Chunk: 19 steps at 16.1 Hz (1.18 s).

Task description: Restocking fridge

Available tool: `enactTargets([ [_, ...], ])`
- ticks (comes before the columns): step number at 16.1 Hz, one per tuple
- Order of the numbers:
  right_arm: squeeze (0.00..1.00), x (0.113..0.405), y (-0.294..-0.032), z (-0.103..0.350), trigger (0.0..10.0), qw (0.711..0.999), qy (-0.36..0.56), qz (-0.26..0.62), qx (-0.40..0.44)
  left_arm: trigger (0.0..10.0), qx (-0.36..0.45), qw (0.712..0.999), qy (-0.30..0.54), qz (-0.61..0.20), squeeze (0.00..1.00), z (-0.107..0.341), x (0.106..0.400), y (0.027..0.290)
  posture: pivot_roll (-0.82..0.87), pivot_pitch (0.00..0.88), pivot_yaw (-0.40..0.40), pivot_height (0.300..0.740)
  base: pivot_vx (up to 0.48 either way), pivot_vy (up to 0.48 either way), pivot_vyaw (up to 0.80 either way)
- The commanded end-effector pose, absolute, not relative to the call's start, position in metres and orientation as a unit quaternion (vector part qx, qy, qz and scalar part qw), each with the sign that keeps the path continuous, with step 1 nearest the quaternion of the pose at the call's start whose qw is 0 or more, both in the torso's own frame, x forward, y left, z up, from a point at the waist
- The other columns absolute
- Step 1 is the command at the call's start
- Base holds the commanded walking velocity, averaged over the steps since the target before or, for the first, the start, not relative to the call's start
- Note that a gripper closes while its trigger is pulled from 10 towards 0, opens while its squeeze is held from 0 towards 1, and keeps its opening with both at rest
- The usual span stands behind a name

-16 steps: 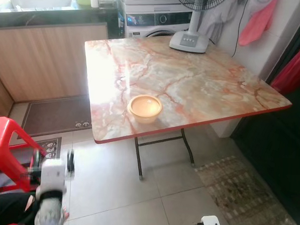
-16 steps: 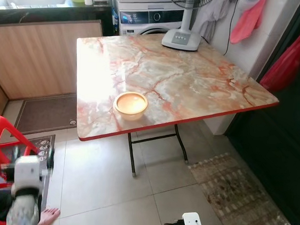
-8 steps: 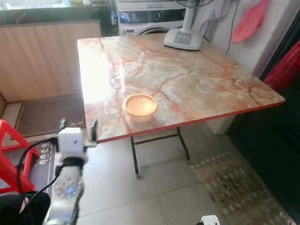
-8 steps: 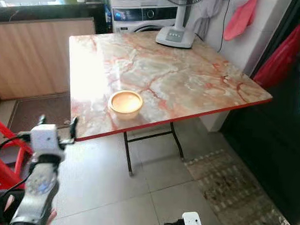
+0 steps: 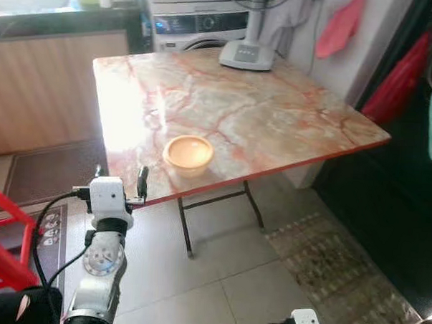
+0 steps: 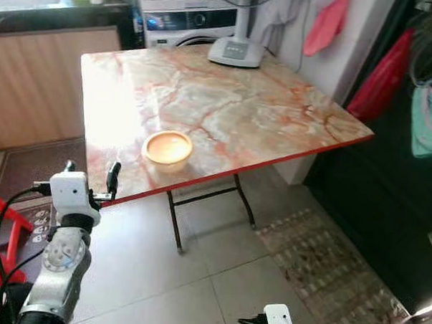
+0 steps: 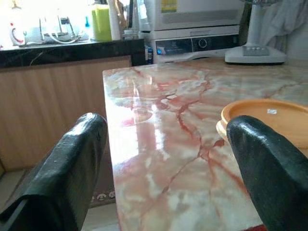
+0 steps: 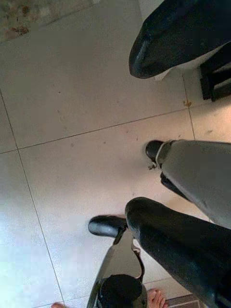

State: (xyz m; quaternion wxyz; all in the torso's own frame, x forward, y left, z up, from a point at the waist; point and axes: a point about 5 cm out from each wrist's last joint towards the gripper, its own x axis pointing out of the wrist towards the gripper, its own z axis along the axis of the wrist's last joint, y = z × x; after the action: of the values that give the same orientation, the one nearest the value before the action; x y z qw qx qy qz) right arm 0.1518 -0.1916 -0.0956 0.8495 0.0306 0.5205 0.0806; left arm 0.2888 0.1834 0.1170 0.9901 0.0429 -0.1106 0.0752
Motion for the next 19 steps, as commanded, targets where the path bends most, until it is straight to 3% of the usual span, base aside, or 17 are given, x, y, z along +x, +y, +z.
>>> enactTargets([
  [1,0.0,0.154,-0.191,-0.095,10.0,0.852,0.516,0.074,0.036,10.0,0.044,0.989,-0.116,0.074,0.0,0.123,0.29,0.185,0.0,0.0,0.002,0.74,0.0,0.0,0.0],
  [7,0.0,0.159,-0.185,-0.094,10.0,0.859,0.505,0.068,0.058,10.0,0.05,0.988,-0.129,0.071,0.0,0.138,0.295,0.188,0.1,0.0,-0.008,0.74,0.0,0.0,0.0],
  [19,0.0,0.158,-0.19,-0.093,10.0,0.857,0.509,0.066,0.053,10.0,0.029,0.991,-0.12,0.06,0.0,0.139,0.294,0.182,0.09,0.003,-0.025,0.74,0.0,0.0,0.0],
])
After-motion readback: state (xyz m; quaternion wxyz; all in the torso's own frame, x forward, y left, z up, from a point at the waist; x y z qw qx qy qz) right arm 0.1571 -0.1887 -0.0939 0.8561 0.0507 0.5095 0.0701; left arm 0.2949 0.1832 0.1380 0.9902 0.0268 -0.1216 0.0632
